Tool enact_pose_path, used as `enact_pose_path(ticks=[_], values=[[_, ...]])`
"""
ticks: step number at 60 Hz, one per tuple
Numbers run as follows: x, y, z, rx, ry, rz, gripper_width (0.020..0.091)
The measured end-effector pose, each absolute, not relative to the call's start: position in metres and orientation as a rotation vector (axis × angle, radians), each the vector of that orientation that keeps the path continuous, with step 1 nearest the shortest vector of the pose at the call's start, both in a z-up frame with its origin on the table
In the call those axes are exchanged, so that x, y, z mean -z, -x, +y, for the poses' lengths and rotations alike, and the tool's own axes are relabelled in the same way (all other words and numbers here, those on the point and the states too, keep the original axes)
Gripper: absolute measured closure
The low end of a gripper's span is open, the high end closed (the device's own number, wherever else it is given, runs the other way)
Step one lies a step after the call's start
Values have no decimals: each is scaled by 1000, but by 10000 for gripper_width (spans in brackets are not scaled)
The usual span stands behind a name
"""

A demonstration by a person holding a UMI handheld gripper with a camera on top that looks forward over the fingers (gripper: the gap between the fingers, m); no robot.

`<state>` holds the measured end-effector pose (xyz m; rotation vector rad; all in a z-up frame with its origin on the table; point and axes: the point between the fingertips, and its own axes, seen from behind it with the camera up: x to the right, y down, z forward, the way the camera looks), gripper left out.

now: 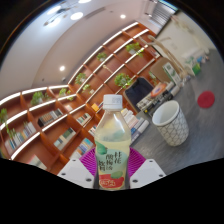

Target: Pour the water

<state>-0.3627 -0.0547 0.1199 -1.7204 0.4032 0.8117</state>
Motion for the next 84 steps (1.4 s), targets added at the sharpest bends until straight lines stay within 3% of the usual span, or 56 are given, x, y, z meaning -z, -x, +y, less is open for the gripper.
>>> enact_pose_path(ticks=[13,30,47,55,76,84], values=[[-154,351,-22,-1375,1431,951,752],[-187,314,-9,-1703,1082,1286,735],[-174,317,-4,-1761,1036,1385,736],[-179,337,-12,-1614,1241,1193,734],[-262,261,-11,-658,1524,345,733],[-252,182,1,-134,1613,139,733]])
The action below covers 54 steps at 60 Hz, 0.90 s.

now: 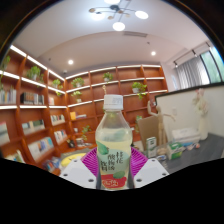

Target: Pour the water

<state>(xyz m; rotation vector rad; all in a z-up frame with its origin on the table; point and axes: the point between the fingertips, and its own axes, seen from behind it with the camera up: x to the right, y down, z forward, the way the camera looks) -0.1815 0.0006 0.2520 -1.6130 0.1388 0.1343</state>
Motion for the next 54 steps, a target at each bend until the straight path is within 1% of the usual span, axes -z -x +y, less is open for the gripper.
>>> enact_pose_path(ticks=[2,3,5,6,7,12,13,16,28,33,34,35,36,38,46,54], values=[[-253,164,-4,-20,1635,114,734],[-246,149,1,35,1641,100,733],[-242,129,1,126,1659,86,735],[-234,114,3,168,1659,77,736],[-242,115,-2,199,1674,79,735],[-230,84,-4,313,1708,86,733],[-214,65,6,328,1699,82,733],[-206,58,2,331,1716,114,734],[-128,28,18,252,1804,165,732],[-104,27,18,203,1830,159,733],[-99,27,18,194,1834,158,731],[-94,27,18,185,1838,156,711],[-87,33,19,180,1849,160,707],[-95,31,17,168,1798,163,709],[-92,32,14,134,1775,175,707],[-92,33,14,148,1788,153,649]])
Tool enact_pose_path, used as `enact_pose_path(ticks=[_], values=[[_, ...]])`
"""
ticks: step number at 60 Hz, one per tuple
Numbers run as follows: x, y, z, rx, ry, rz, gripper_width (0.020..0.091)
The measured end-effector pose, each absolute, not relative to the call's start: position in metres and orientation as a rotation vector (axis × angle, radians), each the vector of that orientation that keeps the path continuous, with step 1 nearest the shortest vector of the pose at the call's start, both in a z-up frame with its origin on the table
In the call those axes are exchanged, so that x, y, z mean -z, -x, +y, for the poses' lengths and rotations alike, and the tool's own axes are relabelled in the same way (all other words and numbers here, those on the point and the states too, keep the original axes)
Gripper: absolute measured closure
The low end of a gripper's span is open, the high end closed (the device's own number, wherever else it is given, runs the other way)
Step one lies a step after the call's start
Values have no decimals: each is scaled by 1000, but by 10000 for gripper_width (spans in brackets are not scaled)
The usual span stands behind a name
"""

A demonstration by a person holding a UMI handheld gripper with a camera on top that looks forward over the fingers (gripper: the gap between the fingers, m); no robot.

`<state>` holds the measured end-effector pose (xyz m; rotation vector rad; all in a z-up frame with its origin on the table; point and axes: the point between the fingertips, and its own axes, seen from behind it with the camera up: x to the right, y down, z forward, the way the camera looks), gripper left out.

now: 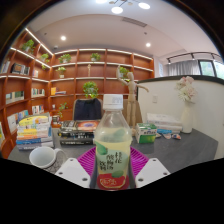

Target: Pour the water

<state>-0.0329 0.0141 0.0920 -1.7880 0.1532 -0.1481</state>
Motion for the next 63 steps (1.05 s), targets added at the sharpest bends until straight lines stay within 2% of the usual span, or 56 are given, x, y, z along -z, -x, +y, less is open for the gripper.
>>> enact_pose_path(ticks=[7,12,15,43,63], values=[[-90,34,10,152,1817,146,584],[-91,41,2,137,1831,126,376],[-94,47,-6,124,1828,115,304],[-126,88,-141,51,1813,34,298],[-134,91,-181,72,1829,0,307]])
